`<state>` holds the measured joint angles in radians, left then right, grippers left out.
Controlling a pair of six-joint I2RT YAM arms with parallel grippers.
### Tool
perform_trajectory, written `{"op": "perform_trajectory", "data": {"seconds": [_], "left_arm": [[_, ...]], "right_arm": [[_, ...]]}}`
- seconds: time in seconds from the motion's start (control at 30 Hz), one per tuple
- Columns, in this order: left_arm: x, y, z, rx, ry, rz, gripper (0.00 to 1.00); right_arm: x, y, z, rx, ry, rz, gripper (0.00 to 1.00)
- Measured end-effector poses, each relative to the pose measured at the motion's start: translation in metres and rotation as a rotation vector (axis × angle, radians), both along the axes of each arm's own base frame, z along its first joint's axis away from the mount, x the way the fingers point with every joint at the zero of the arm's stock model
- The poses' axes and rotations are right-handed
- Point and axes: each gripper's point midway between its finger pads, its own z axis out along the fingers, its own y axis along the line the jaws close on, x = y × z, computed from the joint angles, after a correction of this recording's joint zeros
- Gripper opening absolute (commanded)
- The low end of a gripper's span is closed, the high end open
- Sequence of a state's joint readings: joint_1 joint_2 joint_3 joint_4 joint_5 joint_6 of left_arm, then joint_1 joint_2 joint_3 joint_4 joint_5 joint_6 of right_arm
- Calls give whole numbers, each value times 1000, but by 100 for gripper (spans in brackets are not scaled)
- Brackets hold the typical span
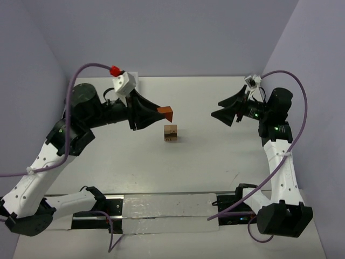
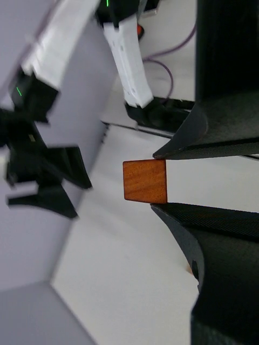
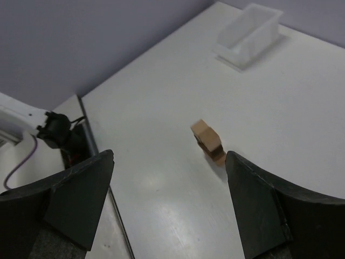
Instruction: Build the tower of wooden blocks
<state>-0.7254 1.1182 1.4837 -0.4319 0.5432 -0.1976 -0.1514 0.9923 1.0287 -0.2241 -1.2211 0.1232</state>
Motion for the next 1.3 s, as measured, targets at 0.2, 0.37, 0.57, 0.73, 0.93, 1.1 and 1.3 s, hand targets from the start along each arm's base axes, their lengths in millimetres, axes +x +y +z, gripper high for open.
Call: {"op": "perform_trajectory", "data": {"seconds": [0.2,0.37,0.57,0.73,0.93,1.1,1.3], "left_arm": [[-20,0,-1,-102,-4,-87,0],[-12,-8,-36,-72,109,-87,0],[-14,-7,-25,-114,96,-95,0],[-16,-6,-15,-146,76,-104,0],[-17,-7,-13,-154,82,-110,0],[-17,-7,-13,-155,82,-108,0],[-13,-5,-14,-154,83,-95,0]], "right_arm": [[-7,50,70,181,-57,249,89],[-43,91,118,238,-102,470,89],[-66,117,125,253,-80,606,89],[-65,135,109,245,-1,657,89],[-69,152,94,232,51,706,86],[-69,157,89,230,76,719,76],[-73,160,83,228,89,735,71]]}}
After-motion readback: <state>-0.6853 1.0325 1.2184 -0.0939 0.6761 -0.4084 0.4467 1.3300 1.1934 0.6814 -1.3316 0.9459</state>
